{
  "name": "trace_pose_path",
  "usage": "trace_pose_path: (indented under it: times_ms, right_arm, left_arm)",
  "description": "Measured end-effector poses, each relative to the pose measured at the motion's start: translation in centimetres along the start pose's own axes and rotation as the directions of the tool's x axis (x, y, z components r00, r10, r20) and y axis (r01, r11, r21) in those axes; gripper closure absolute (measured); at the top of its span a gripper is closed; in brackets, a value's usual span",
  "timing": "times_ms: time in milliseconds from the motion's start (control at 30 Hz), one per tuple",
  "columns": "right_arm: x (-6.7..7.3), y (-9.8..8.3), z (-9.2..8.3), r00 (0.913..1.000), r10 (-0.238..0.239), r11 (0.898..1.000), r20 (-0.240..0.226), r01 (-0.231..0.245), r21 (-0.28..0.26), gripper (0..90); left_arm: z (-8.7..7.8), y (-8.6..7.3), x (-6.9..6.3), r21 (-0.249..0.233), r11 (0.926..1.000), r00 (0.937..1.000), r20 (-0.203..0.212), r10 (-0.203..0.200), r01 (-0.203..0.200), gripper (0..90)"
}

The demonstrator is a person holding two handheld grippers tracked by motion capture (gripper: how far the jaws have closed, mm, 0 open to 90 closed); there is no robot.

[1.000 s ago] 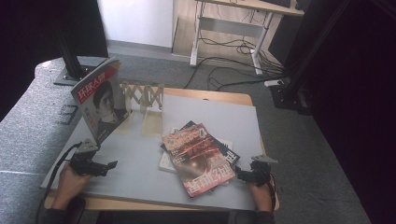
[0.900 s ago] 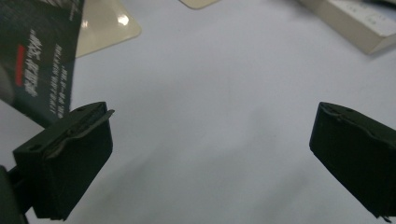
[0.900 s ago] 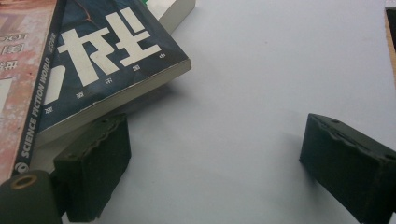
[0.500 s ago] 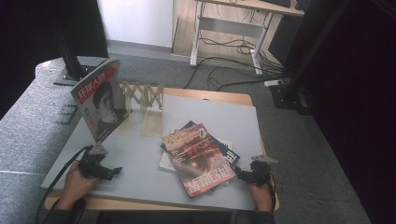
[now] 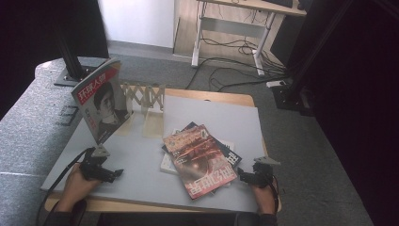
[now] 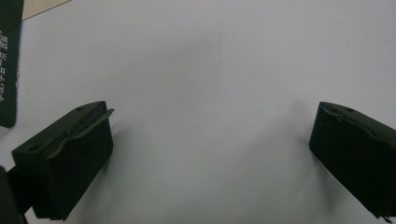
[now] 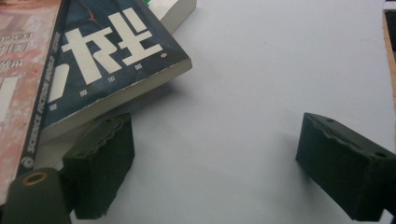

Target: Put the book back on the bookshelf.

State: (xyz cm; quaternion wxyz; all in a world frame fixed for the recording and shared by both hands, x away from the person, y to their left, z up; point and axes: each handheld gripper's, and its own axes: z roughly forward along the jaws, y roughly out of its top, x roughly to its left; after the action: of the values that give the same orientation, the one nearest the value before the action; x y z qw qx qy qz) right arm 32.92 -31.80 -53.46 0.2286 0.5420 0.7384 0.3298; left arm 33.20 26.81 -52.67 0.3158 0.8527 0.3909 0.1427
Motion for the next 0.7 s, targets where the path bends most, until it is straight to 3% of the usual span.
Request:
trace_pose_path:
  times_ms: [300, 500, 700]
  right_arm:
    - [0.1, 1.4, -2.4, 0.9995, -0.016, 0.999, -0.026, 0.015, -0.048, 12.6]
    - [1.3, 2.4, -3.4, 0.9956, -0.034, 0.997, -0.087, 0.028, -0.071, 12.7]
    - [2.7, 2.8, -3.4, 0.9883, -0.072, 0.996, -0.135, 0.064, -0.060, 12.7]
  left_arm:
    - [0.0, 0.0, 0.0, -0.001, 1.0000, 1.0000, 0.001, 0.000, 0.000, 0.0]
    - [0.0, 0.0, 0.0, -0.001, 1.0000, 1.0000, 0.000, 0.000, 0.000, 0.0]
    - [0.0, 0.0, 0.0, -0.001, 1.0000, 1.0000, 0.000, 0.000, 0.000, 0.0]
